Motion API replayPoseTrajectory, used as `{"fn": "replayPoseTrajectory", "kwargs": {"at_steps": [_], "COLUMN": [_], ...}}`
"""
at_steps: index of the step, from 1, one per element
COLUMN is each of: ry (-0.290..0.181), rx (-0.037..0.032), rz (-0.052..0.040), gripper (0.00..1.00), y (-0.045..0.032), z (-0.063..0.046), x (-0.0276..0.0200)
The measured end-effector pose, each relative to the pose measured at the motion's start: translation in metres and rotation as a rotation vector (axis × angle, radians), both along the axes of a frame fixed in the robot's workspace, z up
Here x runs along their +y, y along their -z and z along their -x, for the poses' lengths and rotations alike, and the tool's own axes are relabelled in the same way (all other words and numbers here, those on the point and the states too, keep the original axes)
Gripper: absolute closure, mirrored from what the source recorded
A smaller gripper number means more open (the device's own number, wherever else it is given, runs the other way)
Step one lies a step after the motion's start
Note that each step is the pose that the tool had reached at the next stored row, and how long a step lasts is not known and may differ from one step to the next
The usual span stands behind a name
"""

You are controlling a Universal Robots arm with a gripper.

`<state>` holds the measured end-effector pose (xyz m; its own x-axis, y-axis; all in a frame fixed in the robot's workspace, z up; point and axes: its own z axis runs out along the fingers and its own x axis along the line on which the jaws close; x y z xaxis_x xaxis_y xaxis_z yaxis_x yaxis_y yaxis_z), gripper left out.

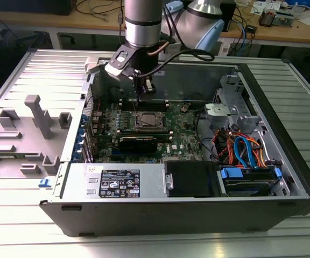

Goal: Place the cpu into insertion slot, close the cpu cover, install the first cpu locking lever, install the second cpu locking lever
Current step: 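Install the first cpu locking lever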

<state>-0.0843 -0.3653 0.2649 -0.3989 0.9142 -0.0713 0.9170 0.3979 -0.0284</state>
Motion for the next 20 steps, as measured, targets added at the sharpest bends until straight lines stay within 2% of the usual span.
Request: {"fn": "replayPoseTrajectory", "kwargs": {"at_steps": [1,2,6,8,10,18,19,20], "ry": [-0.065,-0.065,-0.065,-0.074,-0.103,-0.274,-0.323,-0.343], "rx": [-0.0001,-0.0013,-0.0017,-0.0016,-0.0016,-0.0016,-0.0016,-0.0016], "rz": [-0.0003,-0.0001,-0.0001,0.0,-0.0001,-0.0002,-0.0002,-0.0003], "gripper": [0.89,0.89,0.89,0.89,0.89,0.89,0.89,0.89], "y": [0.0008,0.0007,0.0008,0.0008,0.0009,0.0016,0.0016,0.0016], "z": [0.002,0.019,0.027,0.028,0.028,0.028,0.028,0.028], "x": [0.0,0.0,0.0001,0.0,0.0001,0.0,0.0,0.0]}}
